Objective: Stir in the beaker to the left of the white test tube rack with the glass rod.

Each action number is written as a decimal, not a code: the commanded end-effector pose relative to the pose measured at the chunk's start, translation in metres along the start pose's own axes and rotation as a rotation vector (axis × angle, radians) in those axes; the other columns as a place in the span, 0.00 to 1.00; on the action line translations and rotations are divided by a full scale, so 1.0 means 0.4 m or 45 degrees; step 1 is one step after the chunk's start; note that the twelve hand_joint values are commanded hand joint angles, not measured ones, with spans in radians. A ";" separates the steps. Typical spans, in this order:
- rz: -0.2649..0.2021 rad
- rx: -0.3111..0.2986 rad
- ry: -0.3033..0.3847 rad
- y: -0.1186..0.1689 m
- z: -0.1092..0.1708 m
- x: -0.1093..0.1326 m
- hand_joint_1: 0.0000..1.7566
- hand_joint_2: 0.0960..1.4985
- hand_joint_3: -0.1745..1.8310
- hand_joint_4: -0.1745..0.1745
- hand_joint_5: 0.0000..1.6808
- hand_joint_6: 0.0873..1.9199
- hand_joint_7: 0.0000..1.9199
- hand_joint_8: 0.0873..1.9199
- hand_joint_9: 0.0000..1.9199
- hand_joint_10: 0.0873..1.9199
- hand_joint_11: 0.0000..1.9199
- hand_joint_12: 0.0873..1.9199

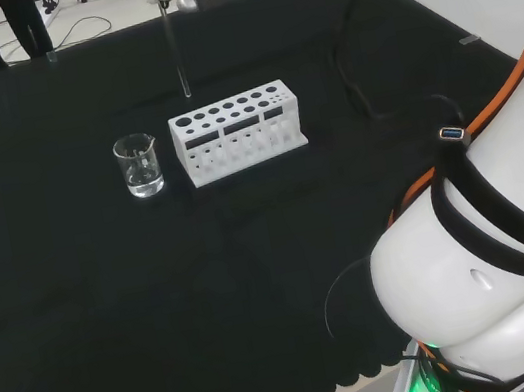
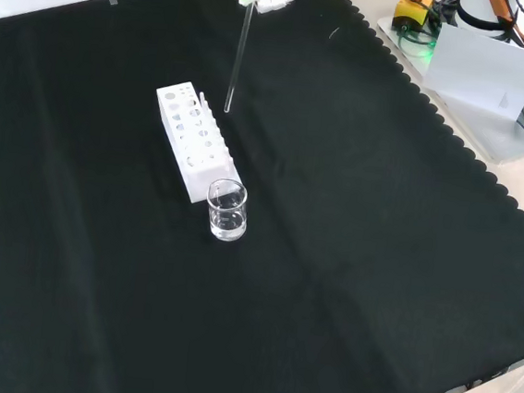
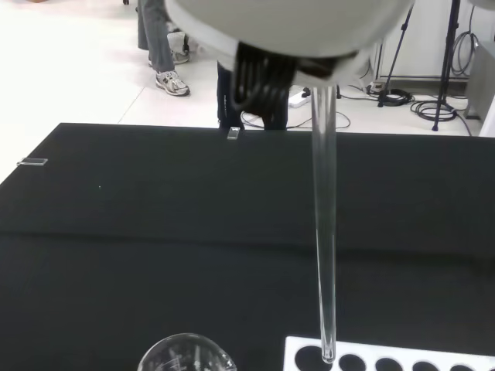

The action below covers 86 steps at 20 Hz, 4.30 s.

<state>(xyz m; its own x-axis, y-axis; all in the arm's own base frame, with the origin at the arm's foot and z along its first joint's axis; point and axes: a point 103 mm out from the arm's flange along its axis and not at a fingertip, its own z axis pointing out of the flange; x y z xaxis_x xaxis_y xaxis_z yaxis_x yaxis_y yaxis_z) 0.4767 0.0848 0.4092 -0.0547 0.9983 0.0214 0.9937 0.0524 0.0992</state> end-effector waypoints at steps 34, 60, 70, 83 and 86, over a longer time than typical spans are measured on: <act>-0.283 0.042 0.126 0.110 0.100 0.173 0.76 0.35 0.47 0.00 0.75 0.23 0.73 0.35 0.91 0.25 0.89 0.19; -0.291 0.129 0.159 0.178 0.258 0.160 0.76 0.35 0.47 0.00 0.75 0.22 0.73 0.35 0.91 0.25 0.89 0.19; -0.290 0.158 0.143 0.184 0.334 0.148 0.76 0.35 0.46 0.00 0.75 0.22 0.73 0.35 0.91 0.25 0.89 0.19; -0.269 0.212 0.133 0.168 0.373 0.151 0.76 0.35 0.46 0.00 0.75 0.22 0.73 0.35 0.91 0.25 0.89 0.19; -0.281 0.214 0.120 0.171 0.364 0.176 0.76 0.35 0.46 0.00 0.75 0.22 0.73 0.34 0.91 0.25 0.89 0.19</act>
<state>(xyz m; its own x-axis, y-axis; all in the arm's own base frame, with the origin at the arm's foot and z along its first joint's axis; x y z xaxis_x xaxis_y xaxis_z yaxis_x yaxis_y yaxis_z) 0.5556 0.1529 0.2683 -0.2644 0.9571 0.1185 0.9609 0.2720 -0.0527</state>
